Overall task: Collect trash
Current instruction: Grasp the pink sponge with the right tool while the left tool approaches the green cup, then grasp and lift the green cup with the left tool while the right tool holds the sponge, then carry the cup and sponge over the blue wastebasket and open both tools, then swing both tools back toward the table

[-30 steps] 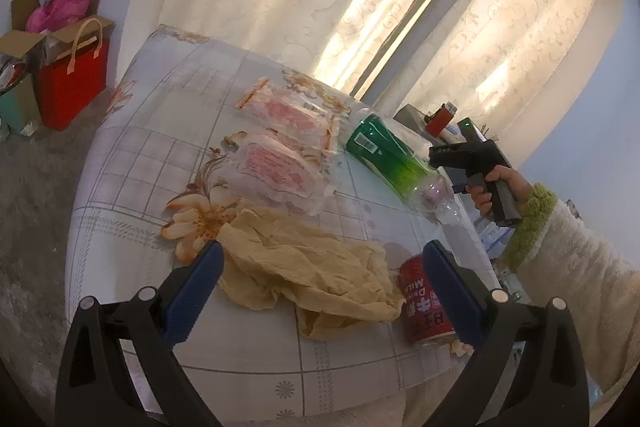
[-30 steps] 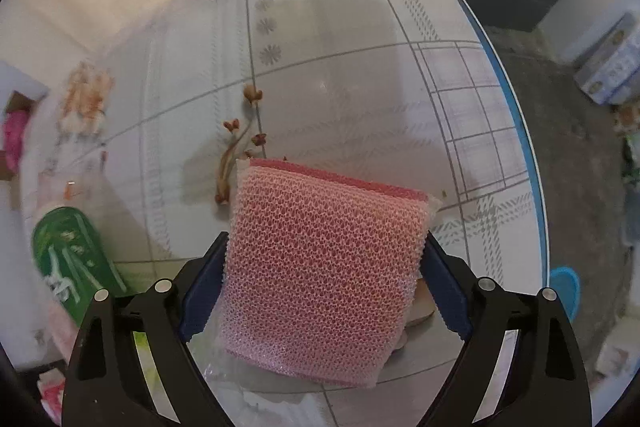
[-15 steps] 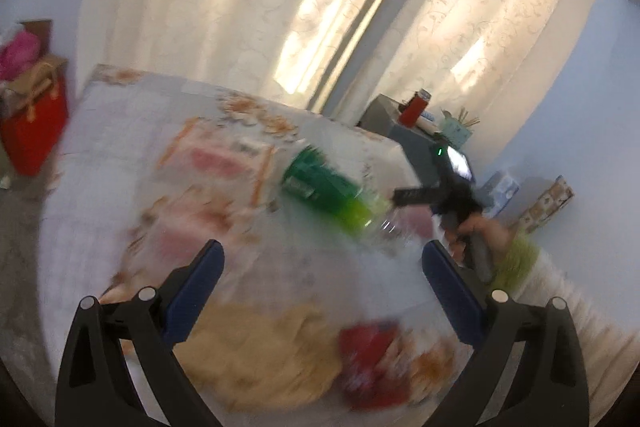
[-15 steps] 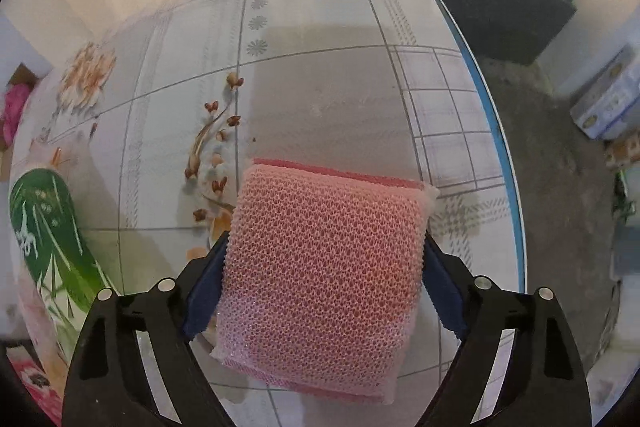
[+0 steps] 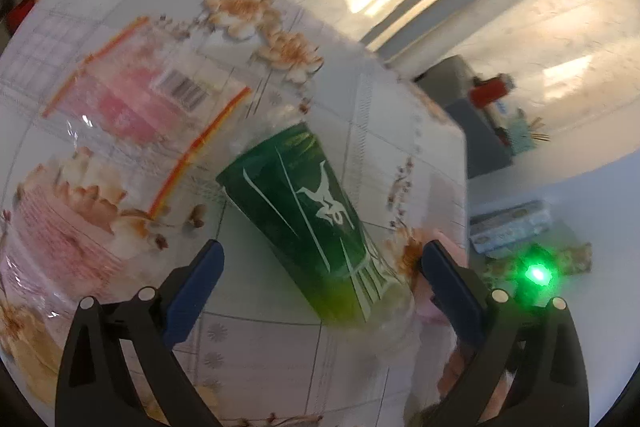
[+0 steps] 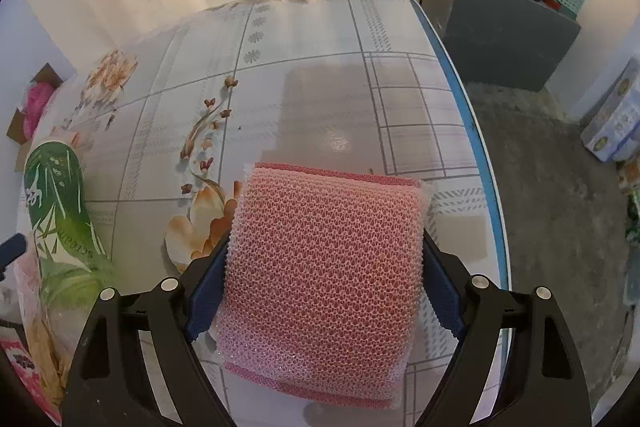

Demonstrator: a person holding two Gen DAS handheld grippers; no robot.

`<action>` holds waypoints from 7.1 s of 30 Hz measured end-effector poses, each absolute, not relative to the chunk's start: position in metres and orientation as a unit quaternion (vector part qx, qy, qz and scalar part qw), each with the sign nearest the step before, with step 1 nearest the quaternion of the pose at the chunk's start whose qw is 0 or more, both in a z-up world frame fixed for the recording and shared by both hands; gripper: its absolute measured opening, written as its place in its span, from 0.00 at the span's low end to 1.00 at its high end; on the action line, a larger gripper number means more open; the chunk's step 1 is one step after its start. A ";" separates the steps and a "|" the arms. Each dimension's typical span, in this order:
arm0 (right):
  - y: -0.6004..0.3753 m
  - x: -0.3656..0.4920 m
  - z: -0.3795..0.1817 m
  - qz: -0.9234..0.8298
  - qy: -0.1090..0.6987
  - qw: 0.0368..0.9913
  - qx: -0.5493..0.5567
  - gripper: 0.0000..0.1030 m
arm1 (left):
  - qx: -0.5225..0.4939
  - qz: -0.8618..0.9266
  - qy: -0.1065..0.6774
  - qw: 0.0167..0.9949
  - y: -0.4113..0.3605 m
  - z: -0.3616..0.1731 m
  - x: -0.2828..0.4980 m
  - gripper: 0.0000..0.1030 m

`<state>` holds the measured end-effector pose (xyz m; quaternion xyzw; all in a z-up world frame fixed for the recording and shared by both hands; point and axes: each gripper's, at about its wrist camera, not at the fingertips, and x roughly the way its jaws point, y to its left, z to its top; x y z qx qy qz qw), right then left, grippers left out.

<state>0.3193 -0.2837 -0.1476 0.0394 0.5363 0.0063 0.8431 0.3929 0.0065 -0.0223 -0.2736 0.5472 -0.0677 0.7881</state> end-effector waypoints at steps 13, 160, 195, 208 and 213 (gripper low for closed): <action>-0.305 0.283 -0.143 0.038 0.514 0.857 0.026 0.79 | -0.285 -0.002 0.584 0.760 0.000 -0.067 0.411 0.94; -0.671 0.024 -0.320 -0.186 0.510 0.757 0.364 0.82 | 0.010 -0.454 0.574 0.681 -0.430 -0.034 0.154 0.78; -0.474 -0.040 -0.070 -0.168 0.341 0.906 0.188 0.92 | -0.093 -0.318 0.414 0.848 -0.062 0.033 0.069 0.84; -0.254 0.047 -0.040 -0.108 0.313 0.942 -0.059 0.92 | -0.117 -0.191 0.388 0.894 0.060 0.010 0.053 0.93; -0.216 0.072 -0.051 0.008 0.351 0.936 -0.033 0.92 | -0.135 -0.153 0.388 0.899 0.091 -0.005 0.067 0.93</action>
